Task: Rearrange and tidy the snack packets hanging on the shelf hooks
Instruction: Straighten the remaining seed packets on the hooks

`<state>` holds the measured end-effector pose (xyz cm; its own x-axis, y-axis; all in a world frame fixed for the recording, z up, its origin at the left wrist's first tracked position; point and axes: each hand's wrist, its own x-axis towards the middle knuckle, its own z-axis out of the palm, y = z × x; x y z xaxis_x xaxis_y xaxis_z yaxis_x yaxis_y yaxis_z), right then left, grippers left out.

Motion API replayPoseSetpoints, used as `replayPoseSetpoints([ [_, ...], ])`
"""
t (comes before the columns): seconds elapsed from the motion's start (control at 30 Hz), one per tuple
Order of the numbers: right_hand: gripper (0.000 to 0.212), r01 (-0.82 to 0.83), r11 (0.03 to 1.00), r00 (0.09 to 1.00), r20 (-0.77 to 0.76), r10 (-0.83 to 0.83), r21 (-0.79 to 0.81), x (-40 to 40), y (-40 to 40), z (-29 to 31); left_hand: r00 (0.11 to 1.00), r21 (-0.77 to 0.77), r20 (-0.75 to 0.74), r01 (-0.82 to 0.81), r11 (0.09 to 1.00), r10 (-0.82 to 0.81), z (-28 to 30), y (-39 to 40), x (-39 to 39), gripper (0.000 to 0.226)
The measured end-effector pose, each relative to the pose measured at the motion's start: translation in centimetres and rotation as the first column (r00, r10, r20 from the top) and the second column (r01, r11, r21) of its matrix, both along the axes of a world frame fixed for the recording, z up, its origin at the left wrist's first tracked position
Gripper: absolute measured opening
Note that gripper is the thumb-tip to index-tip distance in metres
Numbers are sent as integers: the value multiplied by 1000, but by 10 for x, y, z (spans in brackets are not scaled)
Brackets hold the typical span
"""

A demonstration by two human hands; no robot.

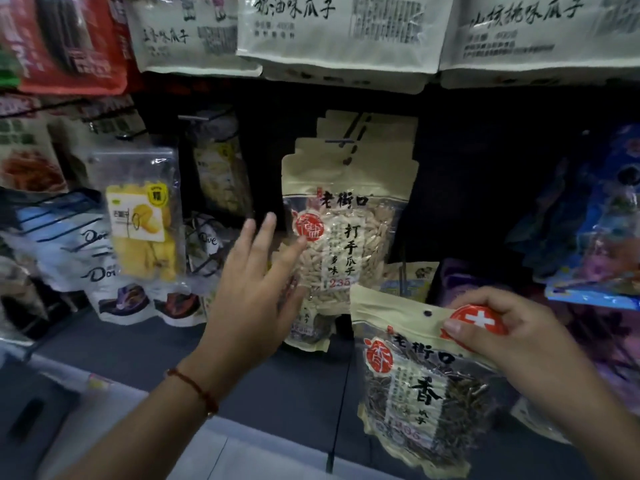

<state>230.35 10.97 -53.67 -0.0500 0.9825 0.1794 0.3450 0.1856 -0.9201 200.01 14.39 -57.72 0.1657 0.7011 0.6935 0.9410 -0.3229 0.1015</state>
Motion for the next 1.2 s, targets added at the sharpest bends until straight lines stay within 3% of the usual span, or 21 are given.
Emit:
replayPoseSetpoints([
  [0.1,16,-56,998,995,83,60,-42,-23,1,-17,980,-50,1,199,979,-199,-15,-22,-5,43],
  [0.2,15,-159,983,981,94,168,-94,-48,3,-35,939,-207,42,341,917,-340,-27,-39,-7,41],
  [0.33,15,-210,968,971,88,223,-141,-87,9,-65,951,-428,176,305,851,-252,-52,-45,-27,53],
  [0.5,21,-211,970,976,22,215,-119,-136,23,-101,952,-401,238,276,874,-191,-75,-33,-56,41],
  [0.67,12,-87,995,995,51,89,-42,-175,50,-135,932,-468,352,250,848,-80,-86,-2,-80,25],
  [0.8,11,66,994,996,57,-71,85,-197,71,-156,902,-518,422,324,792,-92,-94,35,-92,13],
  [0.87,9,148,978,987,43,-156,146,-206,82,-161,859,-490,496,401,774,-131,-95,54,-94,6],
  [0.97,8,253,953,967,-3,-256,170,-216,96,-167,821,-424,534,467,776,-202,-100,79,-93,15],
  [1.2,9,390,888,913,24,-408,242,-221,113,-168,783,-350,579,491,798,-228,-125,117,-84,13],
])
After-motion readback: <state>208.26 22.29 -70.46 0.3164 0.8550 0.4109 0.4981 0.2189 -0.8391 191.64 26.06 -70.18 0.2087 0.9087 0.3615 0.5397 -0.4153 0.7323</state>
